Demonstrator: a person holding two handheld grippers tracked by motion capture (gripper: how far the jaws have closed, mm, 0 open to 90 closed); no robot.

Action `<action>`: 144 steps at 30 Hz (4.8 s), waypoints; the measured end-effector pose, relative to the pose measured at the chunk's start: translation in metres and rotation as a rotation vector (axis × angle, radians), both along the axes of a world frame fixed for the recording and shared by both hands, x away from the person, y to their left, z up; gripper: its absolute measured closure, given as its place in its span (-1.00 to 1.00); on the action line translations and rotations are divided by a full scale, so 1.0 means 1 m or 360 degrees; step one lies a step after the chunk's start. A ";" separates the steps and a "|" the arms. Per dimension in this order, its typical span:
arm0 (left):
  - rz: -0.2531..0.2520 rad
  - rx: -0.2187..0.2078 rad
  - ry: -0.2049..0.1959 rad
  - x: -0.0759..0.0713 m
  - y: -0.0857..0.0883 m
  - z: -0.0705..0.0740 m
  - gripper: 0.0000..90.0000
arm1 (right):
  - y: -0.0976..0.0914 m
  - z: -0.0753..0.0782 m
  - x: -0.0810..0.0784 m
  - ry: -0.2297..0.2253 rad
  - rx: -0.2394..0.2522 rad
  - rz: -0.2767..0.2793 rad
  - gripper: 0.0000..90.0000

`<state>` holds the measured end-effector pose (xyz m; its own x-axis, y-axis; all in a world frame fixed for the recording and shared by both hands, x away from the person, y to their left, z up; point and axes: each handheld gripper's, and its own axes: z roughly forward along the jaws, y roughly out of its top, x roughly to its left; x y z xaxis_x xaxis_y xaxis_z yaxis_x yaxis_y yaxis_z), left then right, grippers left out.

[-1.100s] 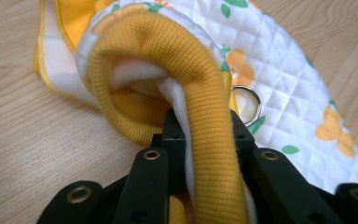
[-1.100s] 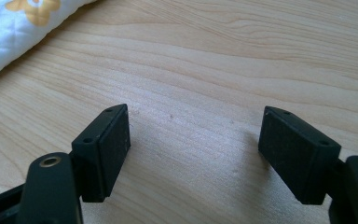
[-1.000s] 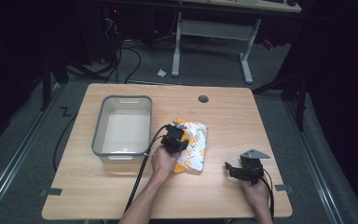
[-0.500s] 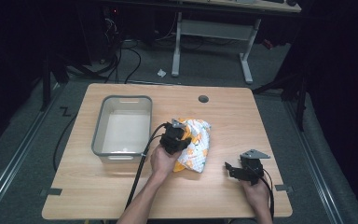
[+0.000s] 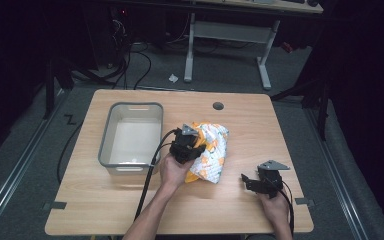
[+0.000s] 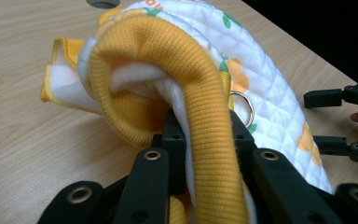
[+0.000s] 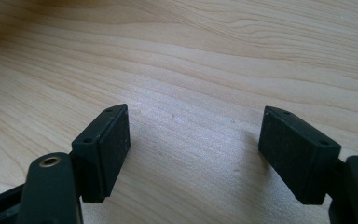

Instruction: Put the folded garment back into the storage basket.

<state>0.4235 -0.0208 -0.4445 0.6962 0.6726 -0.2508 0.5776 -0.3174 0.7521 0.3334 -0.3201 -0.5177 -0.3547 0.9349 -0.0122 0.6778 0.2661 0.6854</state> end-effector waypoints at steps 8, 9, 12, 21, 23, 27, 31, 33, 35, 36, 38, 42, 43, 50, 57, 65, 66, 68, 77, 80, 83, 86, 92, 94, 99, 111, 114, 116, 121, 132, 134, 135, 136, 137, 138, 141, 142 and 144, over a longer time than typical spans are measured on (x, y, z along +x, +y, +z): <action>0.0007 -0.0037 -0.0016 -0.001 0.007 0.009 0.67 | 0.000 0.000 0.000 0.0000 0.0000 0.0004 -0.45; 0.0008 -0.0033 -0.0021 -0.001 0.008 0.010 0.67 | 0.000 0.000 0.000 0.0000 0.0000 0.0004 -0.45; 0.0018 -0.0030 -0.0027 -0.001 0.011 0.012 0.67 | 0.000 0.000 0.000 0.0001 0.0000 0.0006 -0.45; 0.0055 -0.0071 -0.0034 0.001 0.027 0.019 0.67 | 0.000 0.000 0.000 0.0001 0.0001 0.0007 -0.45; 0.0060 -0.0059 -0.0043 0.001 0.028 0.021 0.67 | 0.000 0.000 0.000 0.0002 0.0001 0.0005 -0.45; 0.0062 -0.0046 -0.0069 0.000 0.030 0.026 0.67 | 0.000 0.000 0.000 0.0000 0.0000 0.0008 -0.45; 0.0066 -0.0051 -0.0111 -0.001 0.035 0.034 0.67 | 0.000 0.000 0.000 0.0000 0.0000 0.0008 -0.45; 0.0073 -0.0051 -0.0110 -0.001 0.038 0.035 0.67 | 0.000 0.000 0.000 0.0002 0.0001 0.0005 -0.45; 0.0084 -0.0046 -0.0116 -0.001 0.041 0.036 0.67 | 0.000 0.000 0.000 0.0000 0.0000 0.0008 -0.45; 0.0088 -0.0048 -0.0119 -0.001 0.043 0.037 0.67 | 0.000 0.000 0.000 0.0001 0.0000 0.0006 -0.45; 0.0094 -0.0049 -0.0122 -0.001 0.046 0.038 0.67 | 0.000 0.000 0.000 0.0000 0.0000 0.0008 -0.45; 0.0105 -0.0056 -0.0128 0.000 0.050 0.040 0.67 | 0.000 0.000 0.000 0.0002 0.0001 0.0005 -0.45; 0.0107 -0.0053 -0.0130 0.000 0.051 0.041 0.67 | 0.000 0.000 0.000 0.0002 0.0002 0.0005 -0.45; 0.0118 -0.0064 -0.0146 0.000 0.058 0.047 0.67 | 0.000 0.000 0.000 0.0004 0.0003 0.0003 -0.45; 0.0153 -0.0064 -0.0171 0.002 0.072 0.054 0.67 | 0.000 0.000 0.000 0.0002 0.0003 0.0005 -0.45; 0.0185 -0.0069 -0.0180 0.002 0.086 0.057 0.67 | 0.000 0.000 0.000 0.0001 0.0003 0.0004 -0.45; 0.0190 -0.0065 -0.0182 0.003 0.087 0.058 0.67 | 0.000 0.000 0.000 0.0002 0.0002 0.0004 -0.45; 0.0194 -0.0054 -0.0189 0.003 0.090 0.060 0.67 | 0.000 0.000 0.000 0.0003 0.0003 0.0002 -0.45; 0.0239 -0.0030 -0.0215 0.005 0.103 0.066 0.67 | 0.000 0.000 0.000 0.0000 0.0000 0.0006 -0.45; 0.0259 -0.0028 -0.0216 0.006 0.109 0.067 0.67 | 0.000 0.000 0.000 -0.0001 0.0000 0.0006 -0.45; 0.0272 -0.0023 -0.0220 0.007 0.114 0.068 0.67 | 0.000 0.000 0.000 -0.0001 0.0000 0.0005 -0.45; 0.0286 -0.0025 -0.0224 0.007 0.118 0.069 0.67 | 0.000 0.000 0.000 -0.0001 0.0000 0.0005 -0.45; 0.0312 -0.0017 -0.0220 0.008 0.127 0.069 0.67 | 0.000 0.000 0.000 -0.0001 0.0000 0.0005 -0.45; 0.0330 -0.0016 -0.0217 0.009 0.131 0.069 0.67 | 0.000 0.000 0.000 0.0000 0.0000 0.0006 -0.45; 0.0349 -0.0014 -0.0217 0.009 0.138 0.069 0.67 | 0.000 0.000 0.000 -0.0001 0.0000 0.0006 -0.45; 0.0415 -0.0001 -0.0203 0.013 0.158 0.067 0.67 | 0.000 0.000 0.000 0.0000 0.0001 0.0006 -0.45; 0.0436 -0.0001 -0.0189 0.014 0.164 0.064 0.67 | 0.000 0.000 0.000 0.0000 0.0001 0.0005 -0.45; 0.0442 0.0000 -0.0185 0.014 0.166 0.063 0.66 | 0.000 0.000 0.000 0.0000 0.0001 0.0006 -0.45; 0.0467 0.0003 -0.0175 0.016 0.172 0.061 0.66 | 0.000 0.000 0.000 0.0000 0.0001 0.0005 -0.45; 0.0497 0.0043 -0.0134 0.024 0.181 0.050 0.66 | 0.000 0.000 0.000 -0.0001 0.0000 0.0005 -0.45; 0.0501 0.0040 -0.0127 0.025 0.182 0.048 0.66 | 0.000 0.000 0.000 0.0000 0.0000 0.0005 -0.45; 0.0503 0.0038 -0.0119 0.026 0.183 0.047 0.66 | 0.000 0.000 0.000 -0.0001 0.0000 0.0006 -0.45; 0.0507 0.0038 -0.0114 0.027 0.184 0.045 0.66 | 0.000 0.000 0.000 0.0000 0.0001 0.0005 -0.45; 0.0504 0.0042 -0.0107 0.028 0.184 0.044 0.66 | 0.000 0.000 0.000 0.0000 0.0001 0.0005 -0.45; 0.0501 0.0052 -0.0103 0.028 0.184 0.043 0.66 | 0.000 0.000 0.000 -0.0001 0.0000 0.0005 -0.45; 0.0502 0.0072 -0.0085 0.032 0.184 0.040 0.65 | 0.000 0.000 0.000 0.0000 0.0000 0.0006 -0.45; 0.0502 0.0072 -0.0085 0.032 0.184 0.040 0.65 | 0.000 0.000 0.000 0.0000 0.0000 0.0006 -0.45; 0.0502 0.0078 -0.0074 0.034 0.185 0.038 0.65 | 0.000 0.000 0.000 0.0000 0.0000 0.0005 -0.45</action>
